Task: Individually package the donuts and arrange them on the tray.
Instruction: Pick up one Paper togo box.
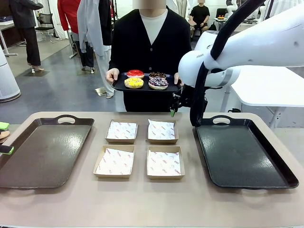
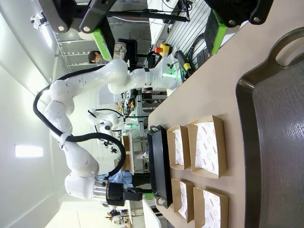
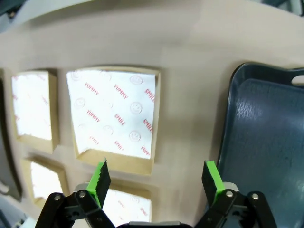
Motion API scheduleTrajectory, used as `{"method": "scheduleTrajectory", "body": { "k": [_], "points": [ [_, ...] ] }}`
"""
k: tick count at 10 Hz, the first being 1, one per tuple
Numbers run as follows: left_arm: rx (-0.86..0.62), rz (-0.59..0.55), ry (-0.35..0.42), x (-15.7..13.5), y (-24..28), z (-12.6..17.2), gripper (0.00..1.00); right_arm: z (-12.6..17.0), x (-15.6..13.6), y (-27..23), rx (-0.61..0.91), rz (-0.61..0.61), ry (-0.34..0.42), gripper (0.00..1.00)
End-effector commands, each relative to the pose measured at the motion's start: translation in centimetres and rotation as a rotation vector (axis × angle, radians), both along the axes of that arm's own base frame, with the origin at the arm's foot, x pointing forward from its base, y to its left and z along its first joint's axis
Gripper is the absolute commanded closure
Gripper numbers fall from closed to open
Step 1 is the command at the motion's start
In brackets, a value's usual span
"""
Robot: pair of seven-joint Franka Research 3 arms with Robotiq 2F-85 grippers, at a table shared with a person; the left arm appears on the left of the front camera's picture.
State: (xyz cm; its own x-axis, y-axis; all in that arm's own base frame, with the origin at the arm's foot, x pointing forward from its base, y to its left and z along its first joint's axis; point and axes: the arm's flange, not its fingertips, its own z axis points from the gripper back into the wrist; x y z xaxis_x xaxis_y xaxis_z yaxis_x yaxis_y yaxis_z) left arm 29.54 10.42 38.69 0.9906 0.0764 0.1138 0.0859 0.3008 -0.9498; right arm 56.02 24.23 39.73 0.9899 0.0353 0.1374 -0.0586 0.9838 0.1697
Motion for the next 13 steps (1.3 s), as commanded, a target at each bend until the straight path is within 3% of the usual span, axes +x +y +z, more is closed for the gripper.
{"method": "scheduleTrajectory", "body": {
  "k": [1, 4, 8, 13],
  "points": [
    [-0.007, -0.006, -0.004, -0.1, 0.0, 0.2, 0.0, -0.6, 2.7, 3.1, -0.101, -0.045, 0.038, 0.0],
    [-0.007, -0.006, -0.004, -0.1, 0.0, 0.2, 0.0, -3.1, 4.5, 4.9, -0.155, -0.04, 0.065, 0.0],
    [-0.007, -0.006, -0.004, -0.1, 0.0, 0.2, 0.0, -6.0, 4.4, 4.6, -0.191, -0.07, 0.067, 0.0],
    [-0.007, -0.006, -0.004, -0.1, 0.0, 0.2, 0.0, -7.2, 4.3, 3.8, -0.148, -0.056, 0.073, 0.0]
  ]
}}
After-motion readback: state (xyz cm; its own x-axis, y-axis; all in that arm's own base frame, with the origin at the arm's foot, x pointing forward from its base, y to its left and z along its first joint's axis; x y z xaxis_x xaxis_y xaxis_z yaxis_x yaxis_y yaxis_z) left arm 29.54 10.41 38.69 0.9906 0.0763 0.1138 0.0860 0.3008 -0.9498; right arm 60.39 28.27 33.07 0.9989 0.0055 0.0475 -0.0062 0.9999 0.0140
